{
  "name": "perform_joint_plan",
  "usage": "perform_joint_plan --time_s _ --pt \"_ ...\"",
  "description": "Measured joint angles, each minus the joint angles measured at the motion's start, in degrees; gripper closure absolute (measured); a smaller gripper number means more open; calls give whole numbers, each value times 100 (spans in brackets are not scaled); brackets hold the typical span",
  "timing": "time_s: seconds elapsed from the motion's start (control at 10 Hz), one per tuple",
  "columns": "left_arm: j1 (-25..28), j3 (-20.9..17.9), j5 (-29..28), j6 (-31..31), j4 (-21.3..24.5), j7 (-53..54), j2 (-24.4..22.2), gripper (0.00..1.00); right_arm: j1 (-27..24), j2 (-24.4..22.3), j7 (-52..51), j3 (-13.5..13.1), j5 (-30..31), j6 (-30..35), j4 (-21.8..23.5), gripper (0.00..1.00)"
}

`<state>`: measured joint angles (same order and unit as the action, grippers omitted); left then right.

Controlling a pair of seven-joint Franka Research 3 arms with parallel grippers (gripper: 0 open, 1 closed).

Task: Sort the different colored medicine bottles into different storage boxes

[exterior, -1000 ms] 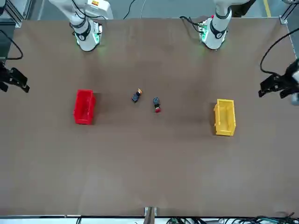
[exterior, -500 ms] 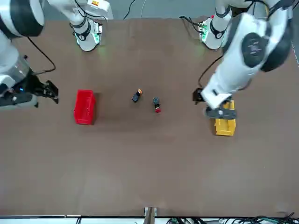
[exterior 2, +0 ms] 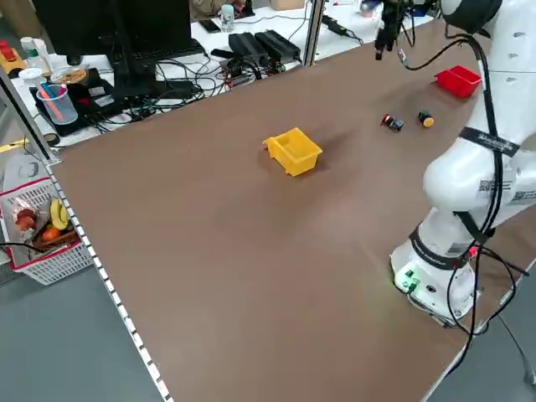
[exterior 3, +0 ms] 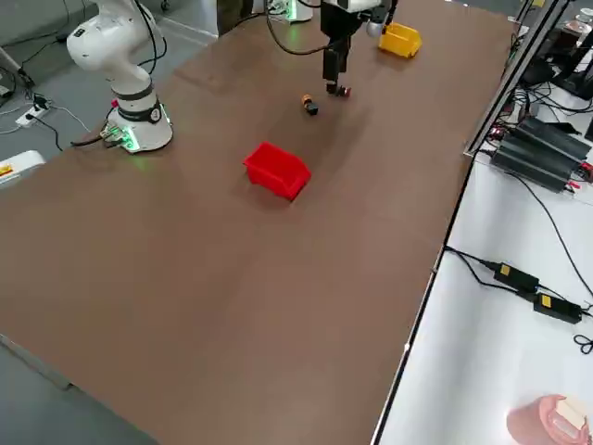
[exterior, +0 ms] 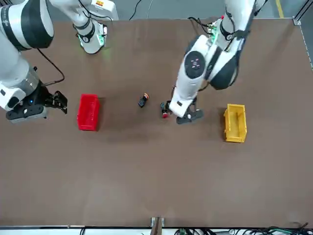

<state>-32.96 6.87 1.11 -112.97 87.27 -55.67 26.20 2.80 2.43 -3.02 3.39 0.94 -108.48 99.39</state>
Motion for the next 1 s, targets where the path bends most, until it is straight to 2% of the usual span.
perform_joint_plan --time_s 0.3,0.4,0.6,0.8,1.0 --pt "-475 -2 -22 -1404 897 -1020 160 3 -114 -4 -5 -39 0 0 -2 0" --pt "-669 -2 -153 -1616 1090 -1329 255 3 -153 -4 -8 -40 0 1 -1 0" --pt "-979 -3 -494 -1909 1249 -1767 524 3 -199 -4 -11 -41 0 5 0 0" --pt "-1114 1 -538 -2041 1295 -1877 642 3 -211 -4 -11 -41 0 11 0 0" --pt "-1474 -5 -694 -2084 1238 -1965 711 4 -215 -5 -11 -40 0 17 1 0"
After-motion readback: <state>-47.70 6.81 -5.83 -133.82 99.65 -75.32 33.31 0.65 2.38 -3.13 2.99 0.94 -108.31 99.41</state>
